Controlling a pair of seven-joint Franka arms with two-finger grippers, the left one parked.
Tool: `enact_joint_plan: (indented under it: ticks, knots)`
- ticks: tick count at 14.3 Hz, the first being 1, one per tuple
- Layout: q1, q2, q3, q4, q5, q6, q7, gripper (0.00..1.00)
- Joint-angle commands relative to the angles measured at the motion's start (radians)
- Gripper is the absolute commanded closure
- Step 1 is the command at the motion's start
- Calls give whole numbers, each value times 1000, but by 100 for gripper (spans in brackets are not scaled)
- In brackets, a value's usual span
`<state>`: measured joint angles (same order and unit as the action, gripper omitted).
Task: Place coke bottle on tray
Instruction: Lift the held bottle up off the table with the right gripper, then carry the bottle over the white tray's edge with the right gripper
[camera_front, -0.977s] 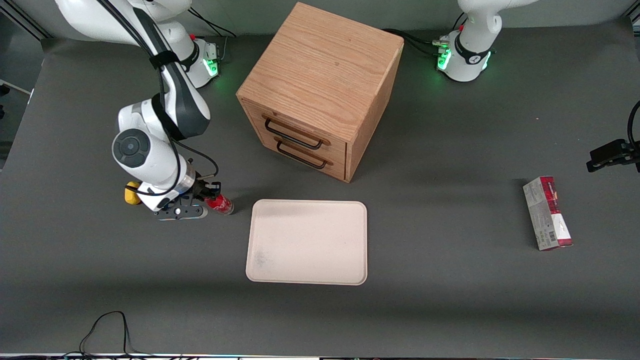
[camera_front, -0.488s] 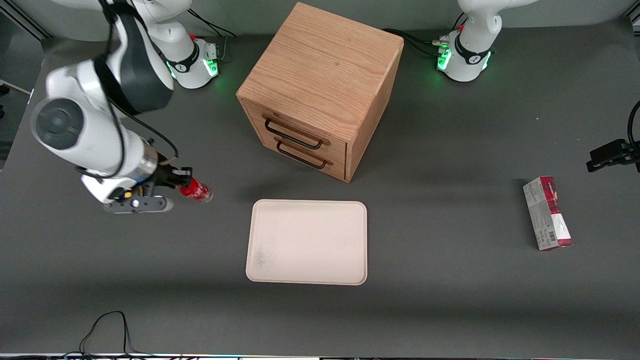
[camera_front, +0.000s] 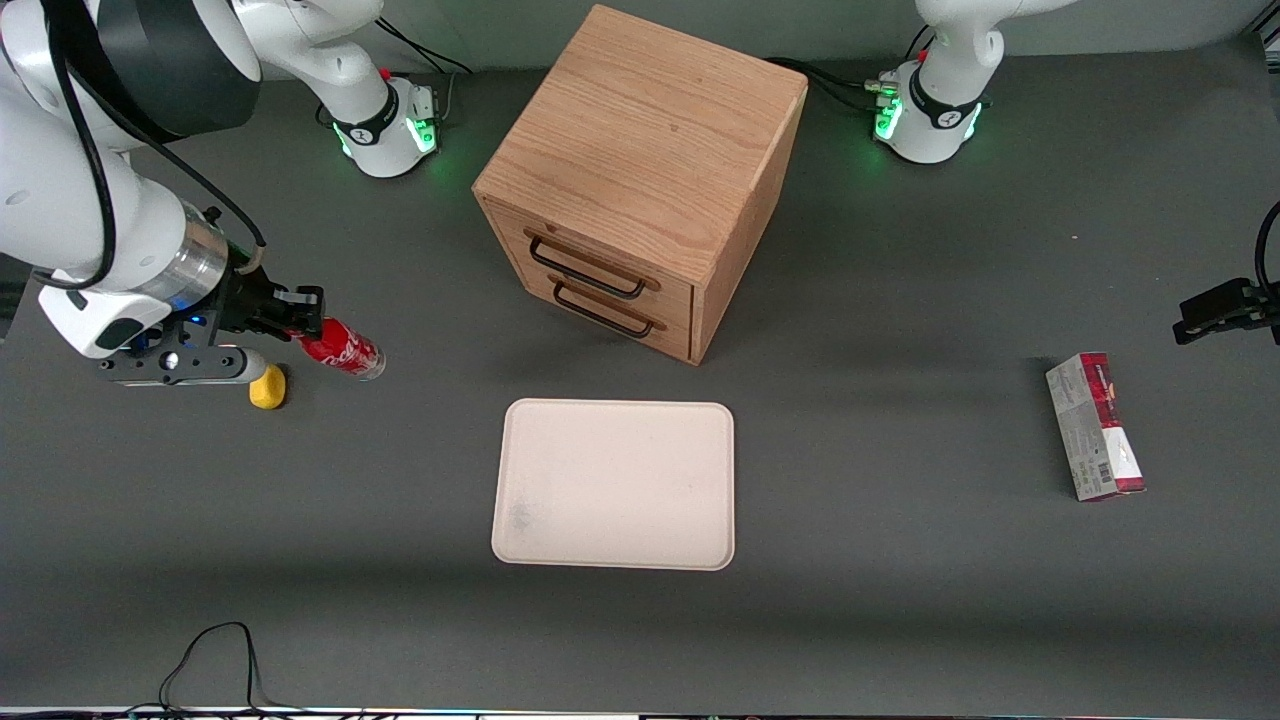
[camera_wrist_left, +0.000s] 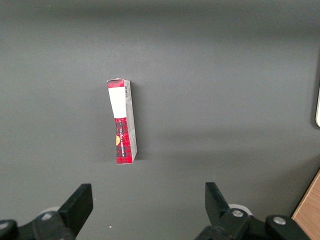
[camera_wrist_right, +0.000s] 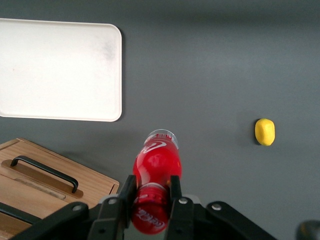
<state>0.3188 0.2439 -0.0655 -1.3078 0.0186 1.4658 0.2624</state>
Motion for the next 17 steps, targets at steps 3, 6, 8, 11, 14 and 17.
enact_joint_plan:
  ticks: [3, 6, 8, 11, 14, 17]
  knots:
    - [3, 145, 42, 264, 12, -68, -5, 100]
    - [8, 244, 73, 378, 11, -81, 3, 100]
    - [8, 306, 105, 435, 7, -70, 49, 100]
    - [20, 383, 108, 505, 6, -33, 49, 100]
    - [52, 409, 108, 507, -22, 8, 52, 100]
    - [62, 439, 107, 507, -35, 51, 52, 100]
